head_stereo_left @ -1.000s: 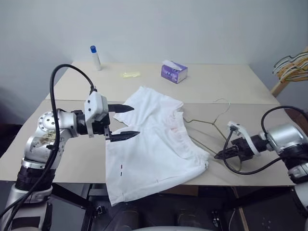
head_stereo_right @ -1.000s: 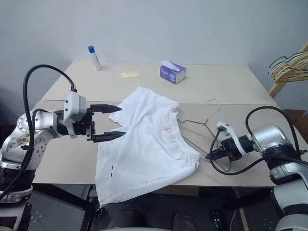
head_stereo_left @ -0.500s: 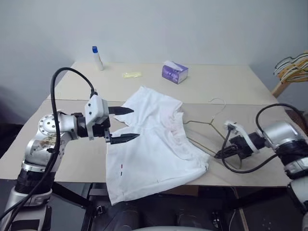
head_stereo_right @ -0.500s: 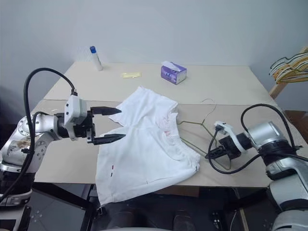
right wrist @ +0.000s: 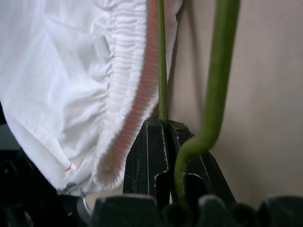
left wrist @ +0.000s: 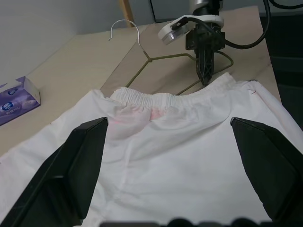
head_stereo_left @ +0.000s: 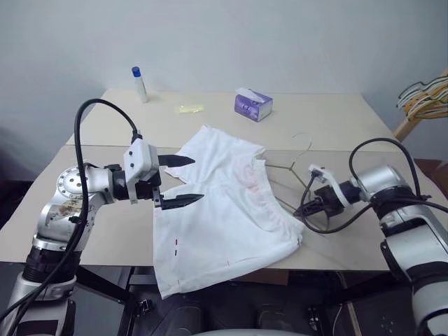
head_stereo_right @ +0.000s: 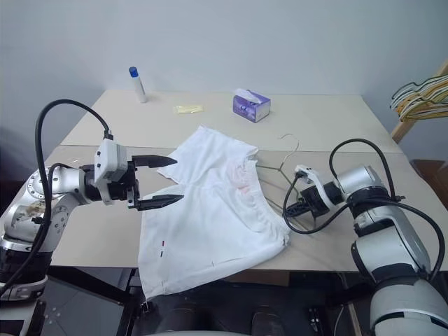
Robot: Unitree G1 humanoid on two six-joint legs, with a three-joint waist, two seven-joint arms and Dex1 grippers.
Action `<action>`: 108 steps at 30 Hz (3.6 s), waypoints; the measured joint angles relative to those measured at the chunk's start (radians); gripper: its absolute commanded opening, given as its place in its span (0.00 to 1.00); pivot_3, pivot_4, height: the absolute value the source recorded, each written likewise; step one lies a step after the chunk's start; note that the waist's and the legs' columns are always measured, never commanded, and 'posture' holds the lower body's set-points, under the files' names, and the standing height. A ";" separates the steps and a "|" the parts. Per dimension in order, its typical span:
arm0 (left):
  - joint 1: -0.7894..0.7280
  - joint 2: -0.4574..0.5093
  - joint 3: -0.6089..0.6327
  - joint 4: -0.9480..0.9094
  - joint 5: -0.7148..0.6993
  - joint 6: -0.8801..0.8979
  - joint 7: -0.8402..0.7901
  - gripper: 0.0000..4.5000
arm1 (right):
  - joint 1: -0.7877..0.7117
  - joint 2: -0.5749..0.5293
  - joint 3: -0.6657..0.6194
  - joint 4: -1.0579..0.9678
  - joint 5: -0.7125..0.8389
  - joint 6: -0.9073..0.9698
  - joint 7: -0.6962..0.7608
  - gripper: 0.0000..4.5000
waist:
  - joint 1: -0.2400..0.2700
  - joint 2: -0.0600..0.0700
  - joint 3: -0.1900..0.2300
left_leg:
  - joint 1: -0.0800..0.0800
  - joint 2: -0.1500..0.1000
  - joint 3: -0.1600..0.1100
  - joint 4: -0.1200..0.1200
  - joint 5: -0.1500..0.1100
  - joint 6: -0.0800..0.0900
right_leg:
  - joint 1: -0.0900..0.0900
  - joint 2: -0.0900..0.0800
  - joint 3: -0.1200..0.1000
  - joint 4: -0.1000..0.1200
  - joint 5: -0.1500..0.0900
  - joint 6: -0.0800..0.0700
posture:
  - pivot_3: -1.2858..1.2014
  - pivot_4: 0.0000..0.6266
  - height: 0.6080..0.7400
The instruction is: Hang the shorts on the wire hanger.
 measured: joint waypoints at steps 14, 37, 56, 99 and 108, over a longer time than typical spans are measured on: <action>-0.091 -0.014 -0.026 0.088 0.033 -0.060 -0.028 1.00 | 0.239 -0.146 -0.230 -0.628 -0.050 -0.098 -0.347 0.00 | 0.000 0.000 0.000 | -0.003 0.000 0.003 0.000 0.000 0.000 | -0.001 0.000 -0.001 0.000 0.000 0.000 | 0.54 0.00 1.00; -0.416 -0.089 -0.208 0.636 0.284 -0.548 -0.332 1.00 | 0.385 -0.233 -0.103 -1.366 -0.117 -0.079 -0.395 0.00 | -0.068 0.000 0.000 | -0.004 0.000 0.005 0.002 0.000 0.000 | -0.001 0.000 -0.002 -0.002 0.000 0.000 | 0.50 0.00 1.00; -0.442 -0.165 -0.239 0.782 0.359 -0.614 -0.352 0.03 | 0.336 -0.232 -0.100 -1.373 -0.035 0.009 -0.356 0.00 | -0.073 0.000 0.000 | -0.004 0.001 0.004 0.002 0.000 0.001 | -0.002 0.000 -0.002 -0.001 0.000 0.000 | 0.50 0.00 1.00; -0.289 -0.104 -0.133 0.547 0.235 -0.270 -0.269 0.00 | 0.760 0.142 -0.430 -1.333 0.268 0.045 -0.783 0.96 | -0.092 -0.001 -0.001 | 0.000 0.000 -0.001 0.001 -0.001 0.001 | 0.000 0.000 0.002 0.000 0.000 0.001 | 0.51 0.01 1.00; -0.287 -0.104 -0.127 0.539 0.234 -0.270 -0.260 0.00 | 0.710 0.171 -0.408 -1.273 0.289 0.082 -0.824 0.34 | -0.085 -0.001 -0.001 | -0.001 0.000 -0.002 0.001 -0.001 0.001 | 0.000 0.000 0.001 0.000 0.000 0.001 | 0.52 0.01 1.00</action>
